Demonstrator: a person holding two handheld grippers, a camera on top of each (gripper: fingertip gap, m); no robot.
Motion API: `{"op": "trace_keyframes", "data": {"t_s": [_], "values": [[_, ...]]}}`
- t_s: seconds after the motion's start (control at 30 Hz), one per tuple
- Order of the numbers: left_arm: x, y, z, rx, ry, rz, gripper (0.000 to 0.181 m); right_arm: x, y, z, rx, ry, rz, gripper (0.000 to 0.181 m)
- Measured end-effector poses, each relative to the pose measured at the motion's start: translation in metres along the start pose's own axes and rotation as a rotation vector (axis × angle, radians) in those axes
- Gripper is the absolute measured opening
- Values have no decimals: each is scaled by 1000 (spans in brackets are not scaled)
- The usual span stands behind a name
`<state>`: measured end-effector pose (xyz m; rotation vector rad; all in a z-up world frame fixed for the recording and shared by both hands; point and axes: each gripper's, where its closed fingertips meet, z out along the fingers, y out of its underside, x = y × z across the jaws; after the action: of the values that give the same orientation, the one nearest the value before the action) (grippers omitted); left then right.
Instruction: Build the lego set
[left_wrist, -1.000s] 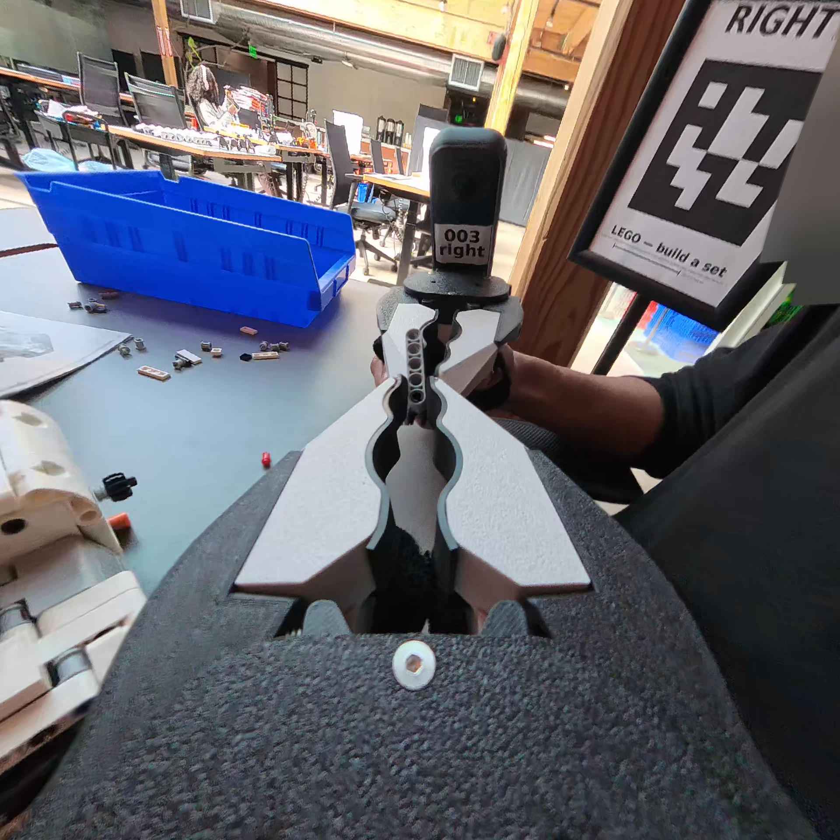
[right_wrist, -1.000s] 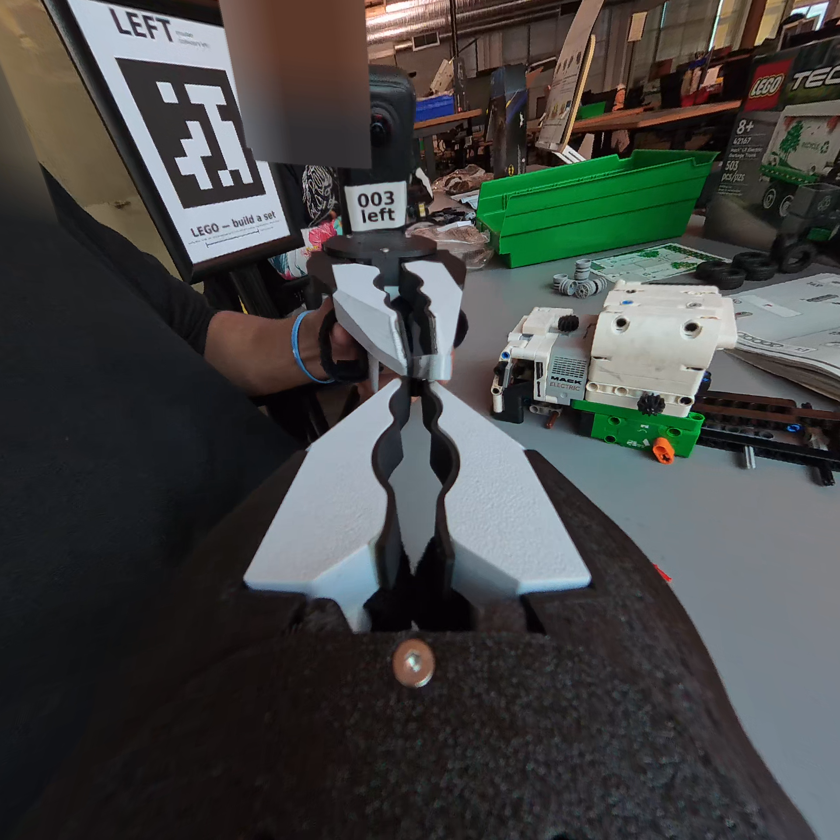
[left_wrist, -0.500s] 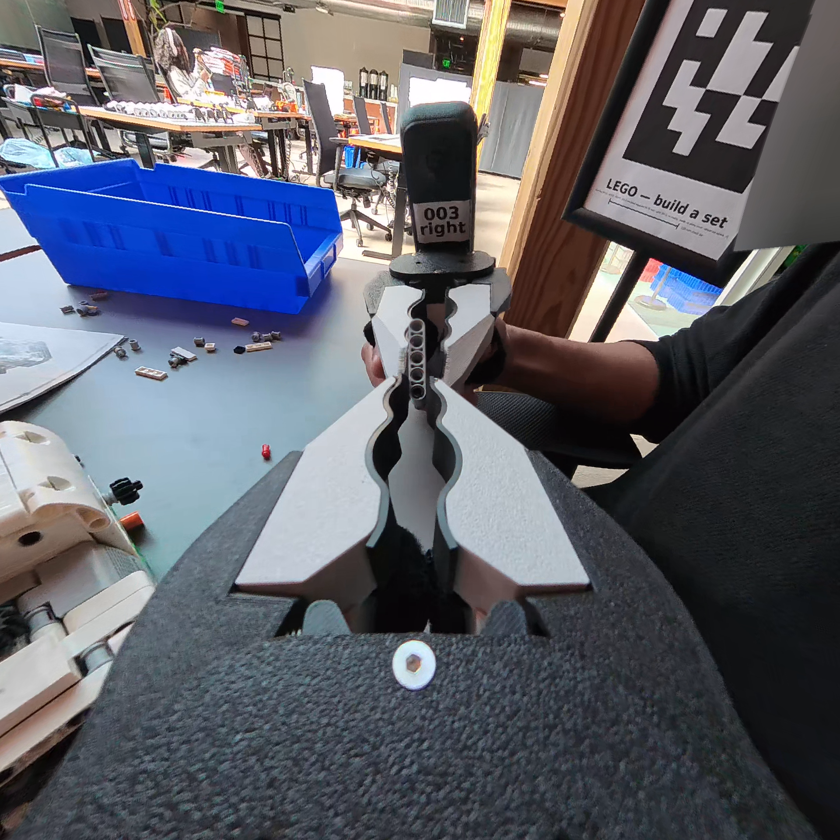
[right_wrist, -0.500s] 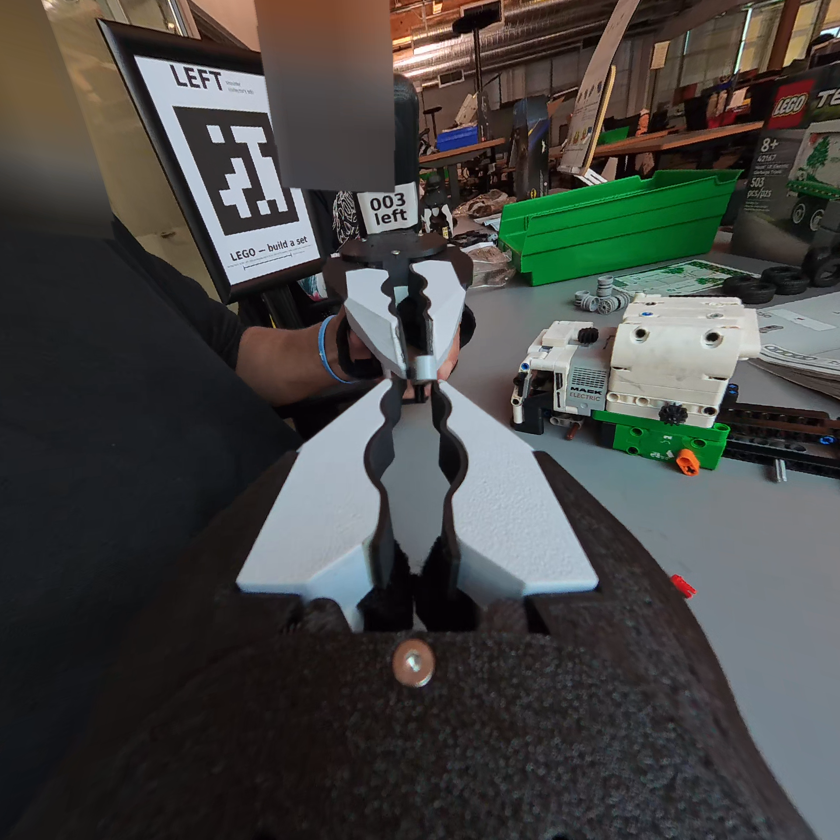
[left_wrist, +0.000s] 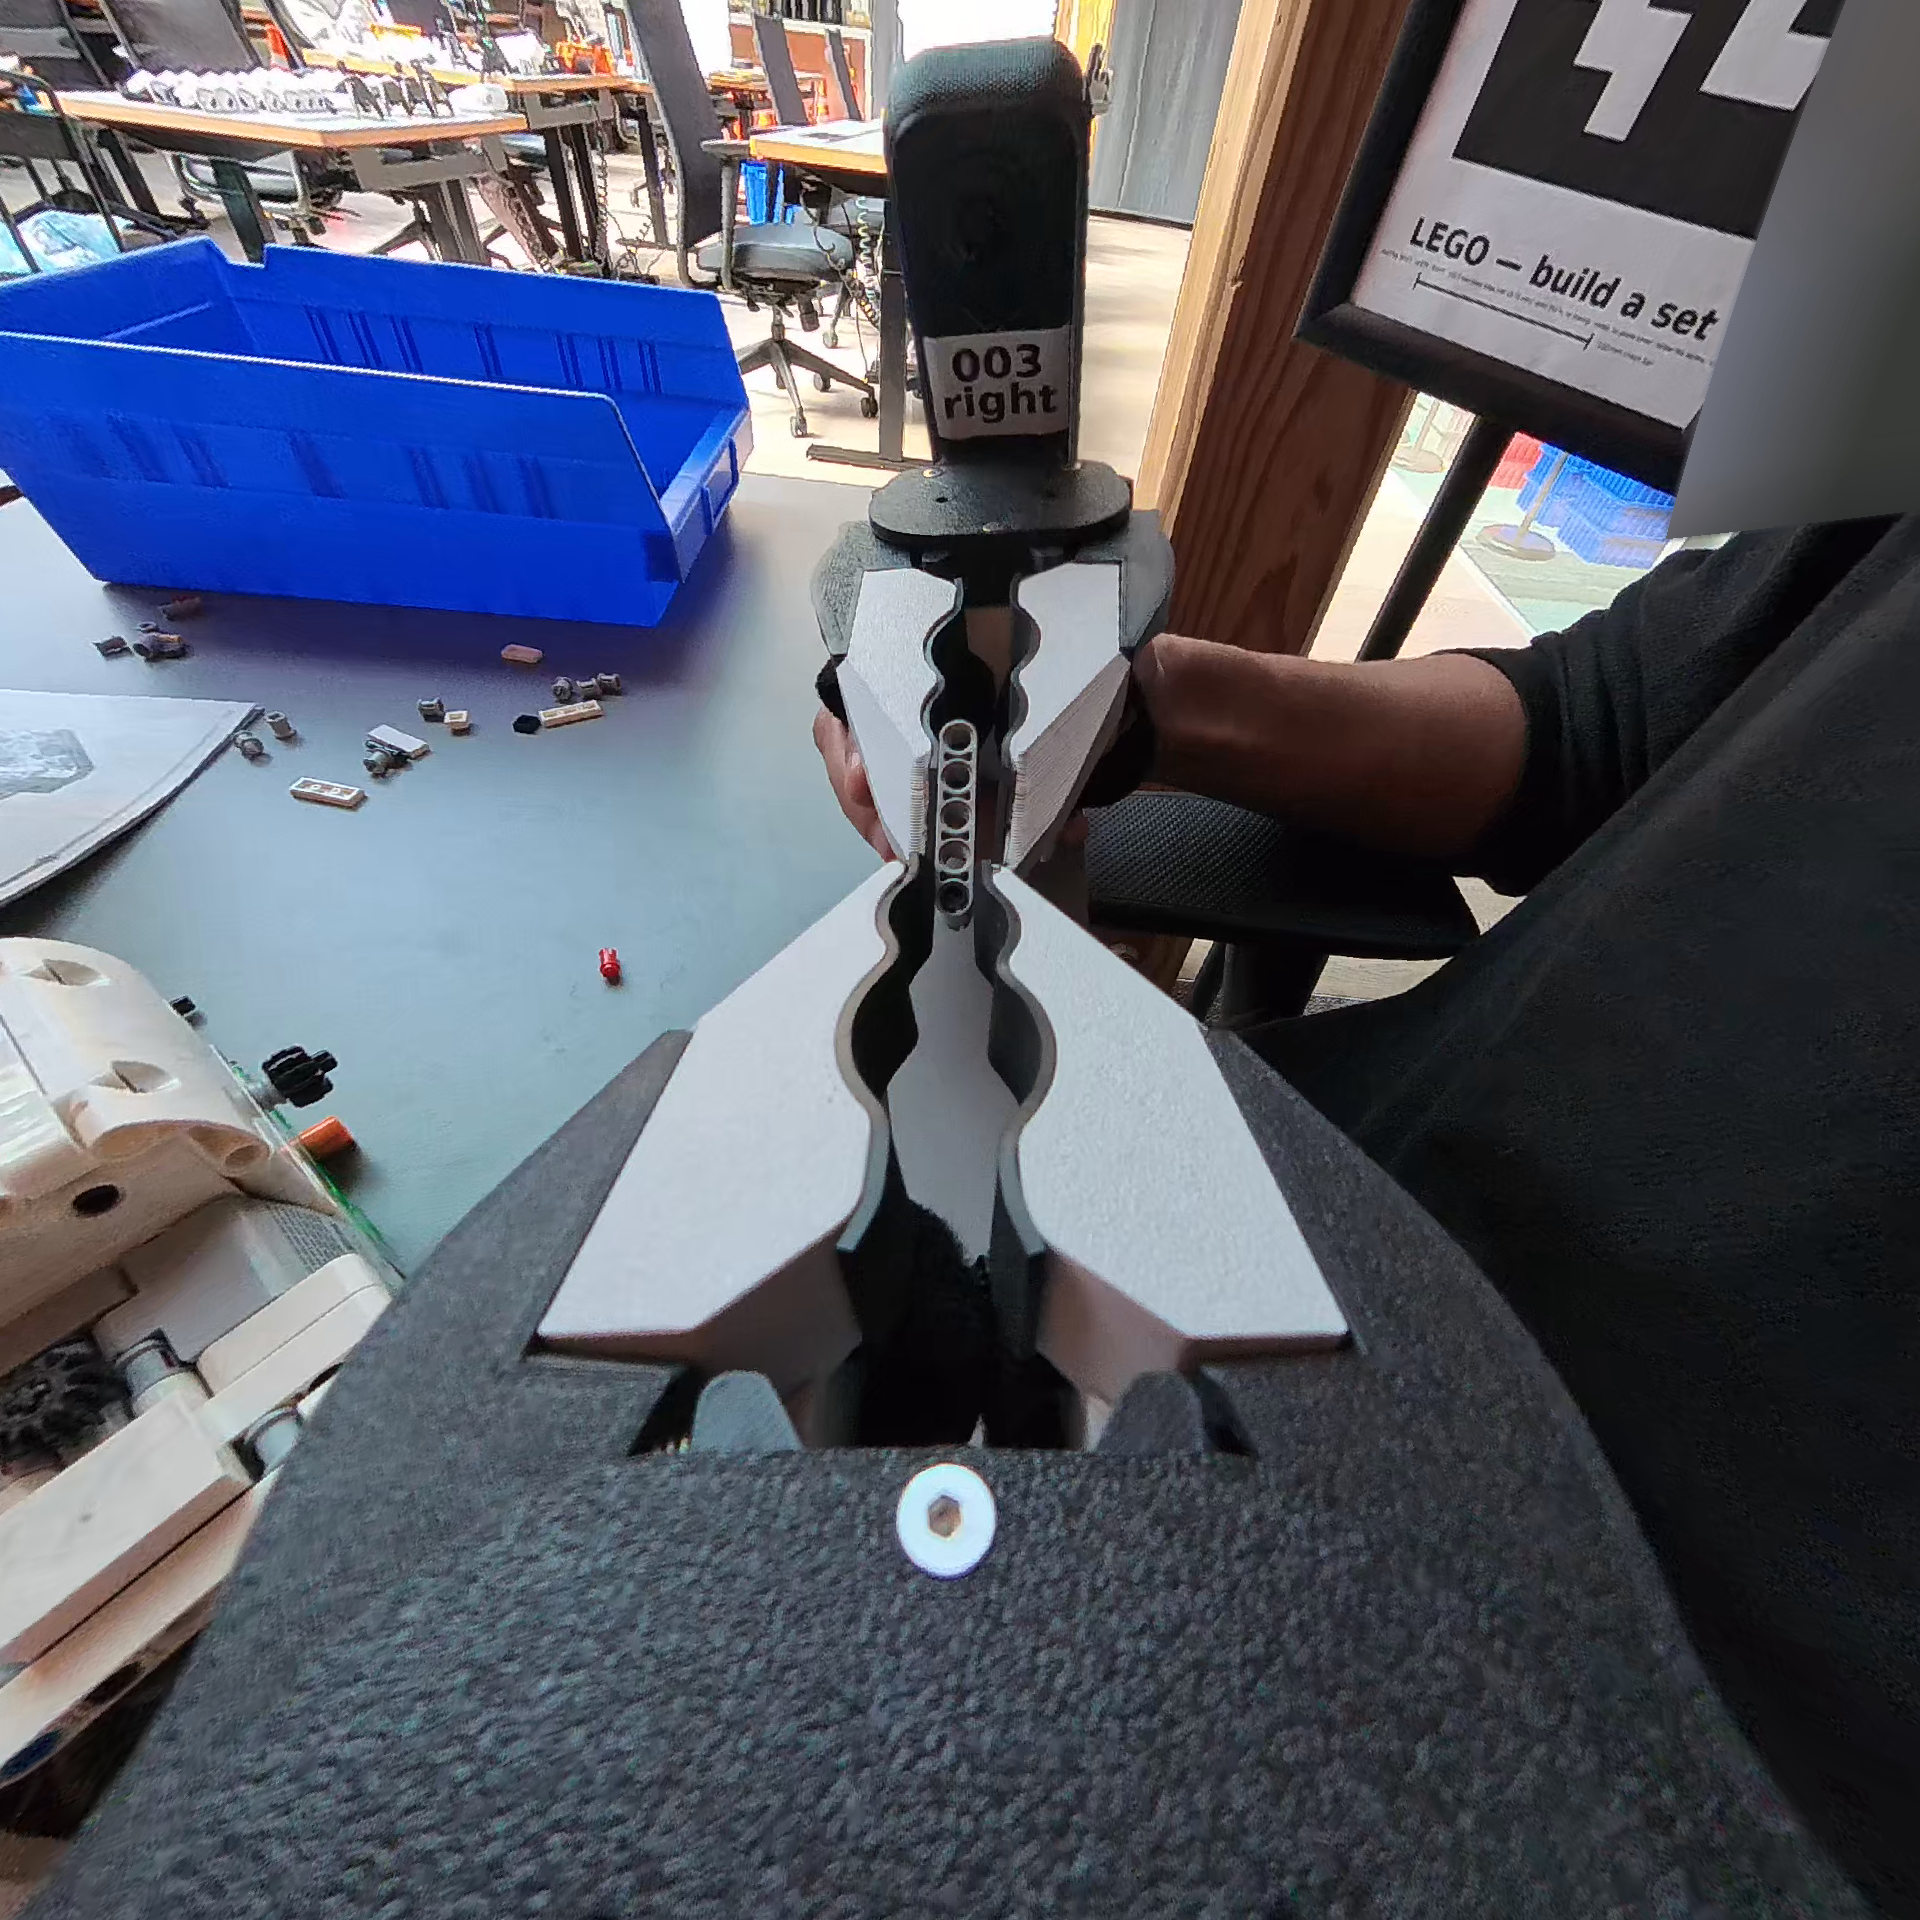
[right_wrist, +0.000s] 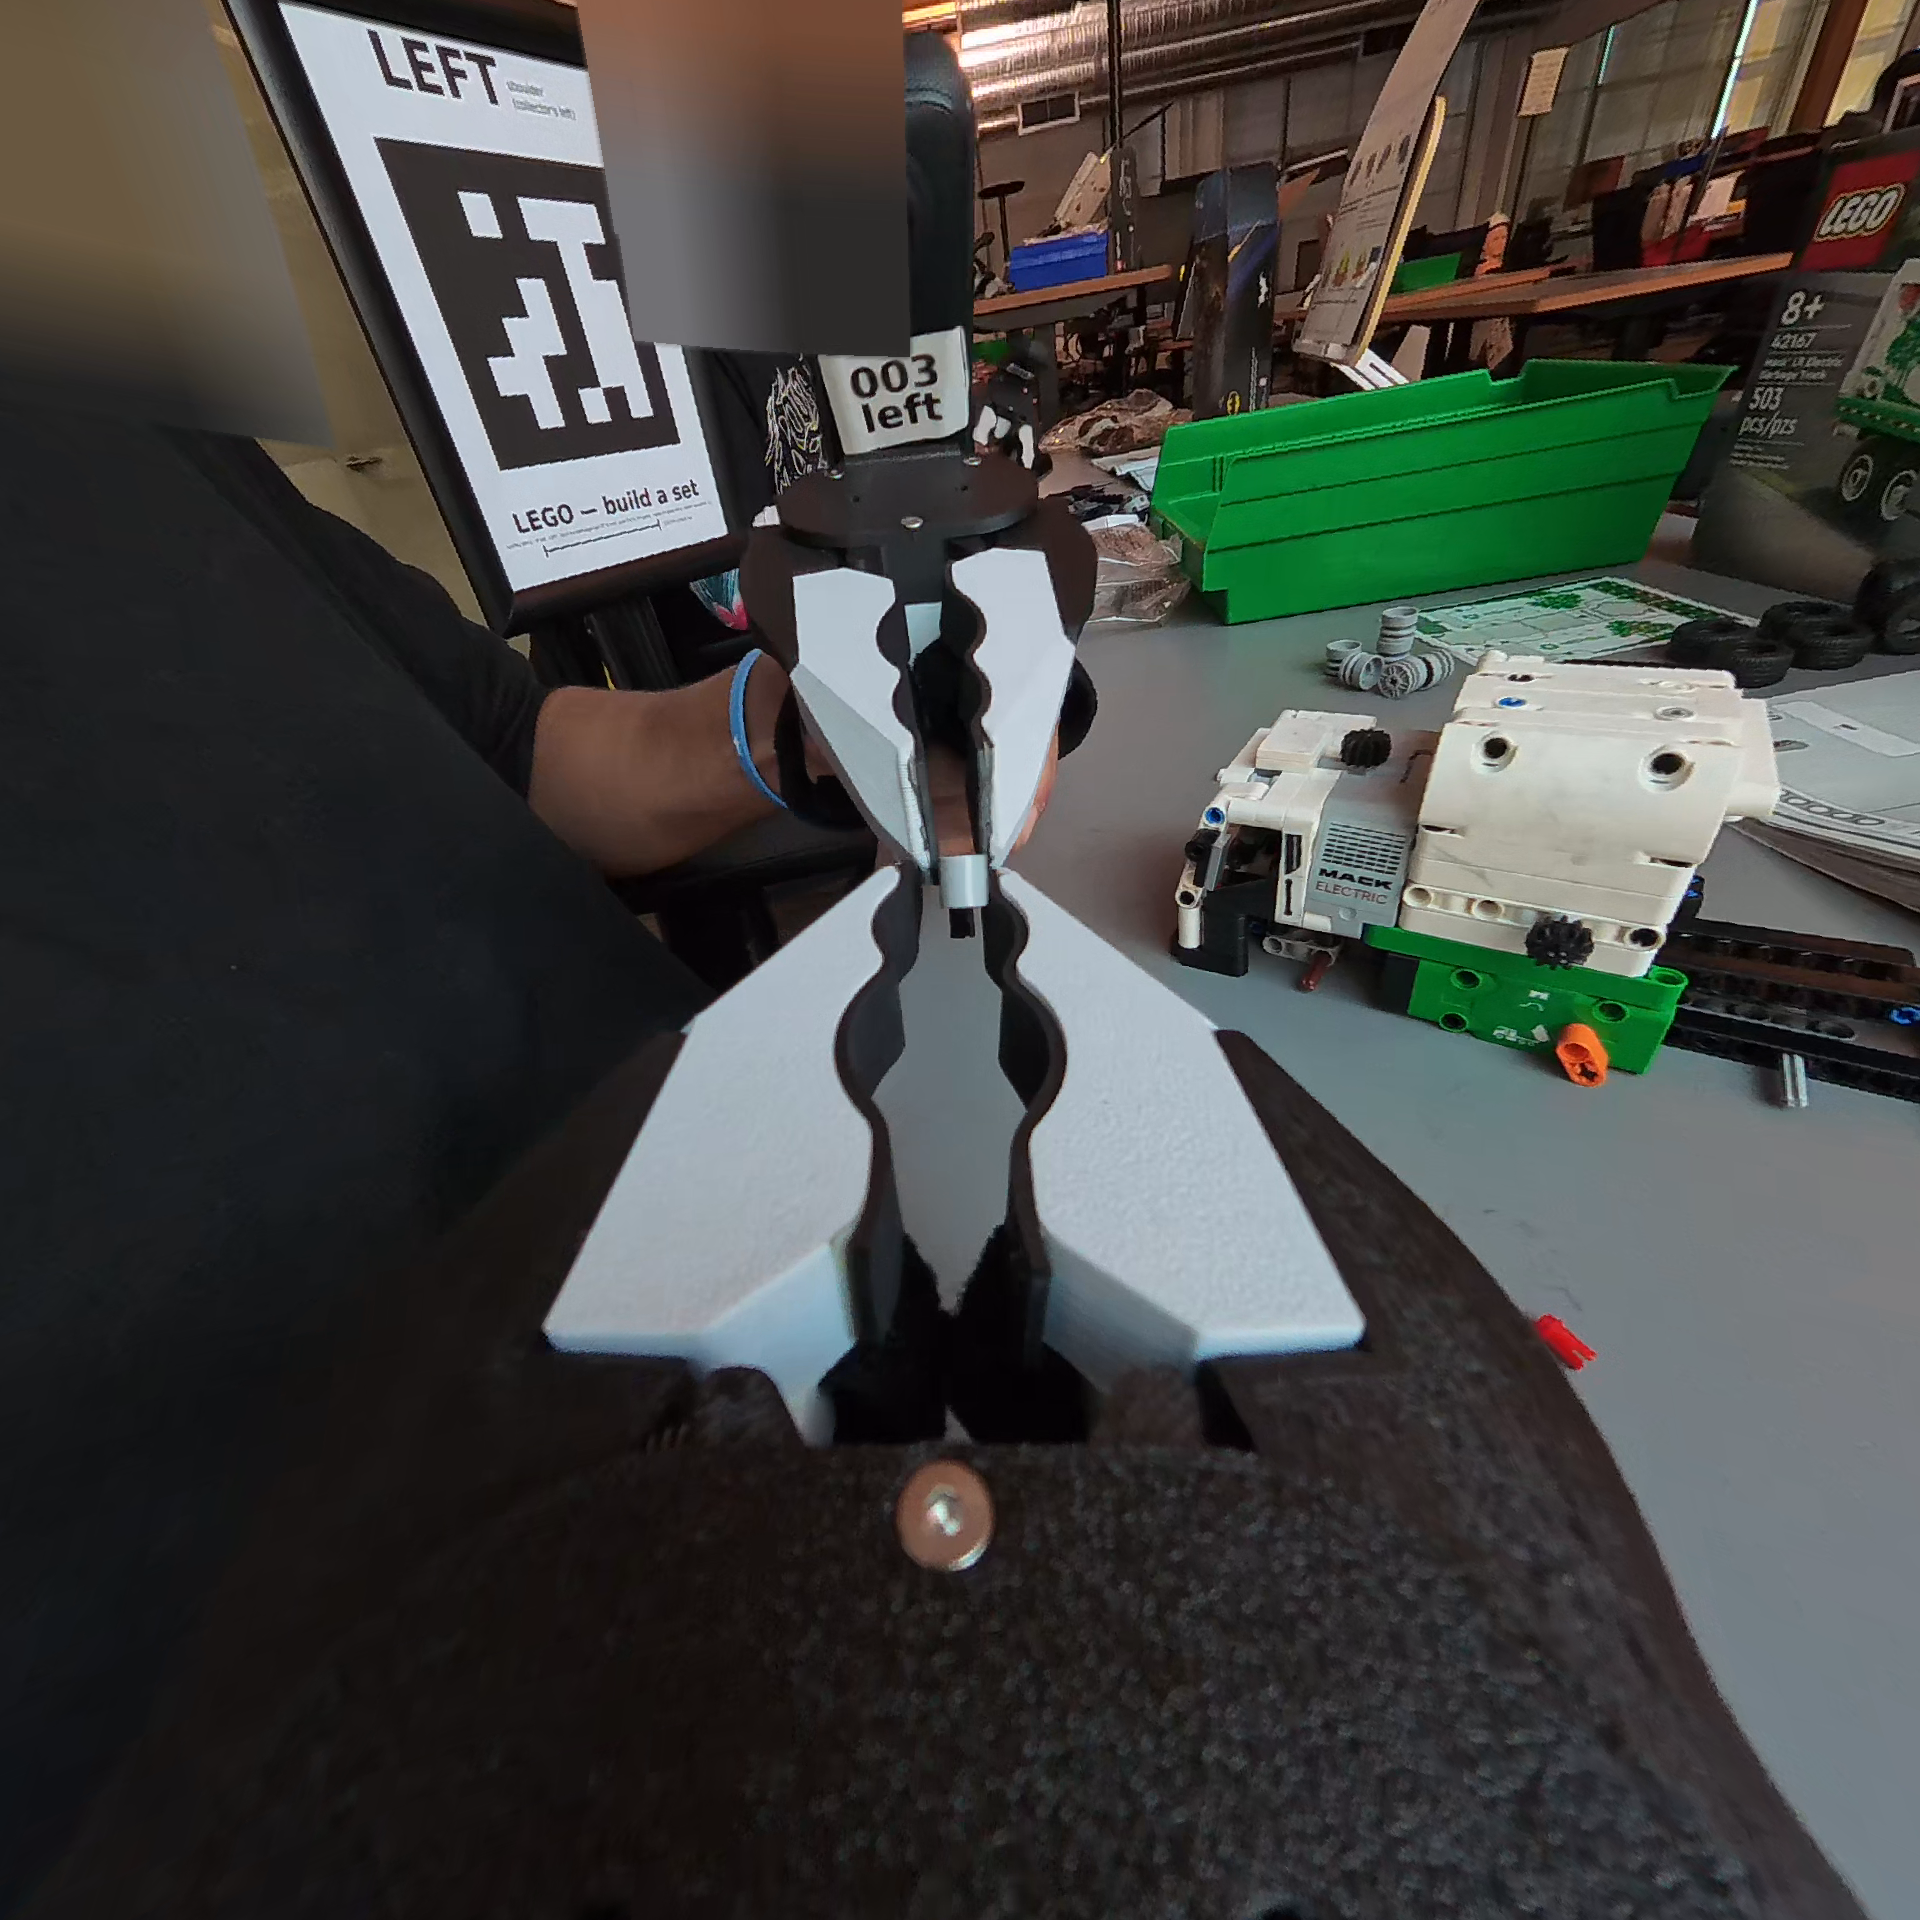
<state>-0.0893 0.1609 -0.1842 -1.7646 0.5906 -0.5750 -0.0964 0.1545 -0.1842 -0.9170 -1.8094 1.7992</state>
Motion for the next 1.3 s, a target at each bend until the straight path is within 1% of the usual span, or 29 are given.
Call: {"op": "trace_keyframes", "data": {"t_s": [0.23,0.3,0.43,0.57,0.8,0.9,0.93,1.0,1.07,1.1,1.17,1.23,1.3], "values": [[-2,5,3,-26,11,-27,6,3,4,-2,-8,9,-3,11],[-3,7,4,-42,18,-35,6,6,1,-4,10,20,0,7],[-4,9,8,-85,18,-38,6,7,4,-7,-34,17,23,7],[-5,3,10,-85,31,-54,6,8,3,-10,-27,18,26,7],[-11,3,17,-142,51,-107,5,15,6,-16,-33,13,46,7],[-14,-1,21,-134,33,-123,6,17,3,-21,-22,24,31,7],[-15,0,21,-142,9,-116,6,19,4,-22,-46,47,10,7],[-25,11,16,-224,-104,-19,4,32,14,-27,-134,164,-58,7],[-37,30,7,-362,-218,98,8,51,28,-38,-229,292,-112,7],[-40,41,4,-435,-242,133,11,58,30,-42,-237,325,-115,7],[-46,55,3,-539,-272,179,15,61,26,-45,-189,328,-95,7],[-51,69,4,-622,-275,190,17,63,16,-47,-121,317,-96,7],[-56,82,4,-695,-283,200,16,64,12,-50,-87,307,-81,7]]}}
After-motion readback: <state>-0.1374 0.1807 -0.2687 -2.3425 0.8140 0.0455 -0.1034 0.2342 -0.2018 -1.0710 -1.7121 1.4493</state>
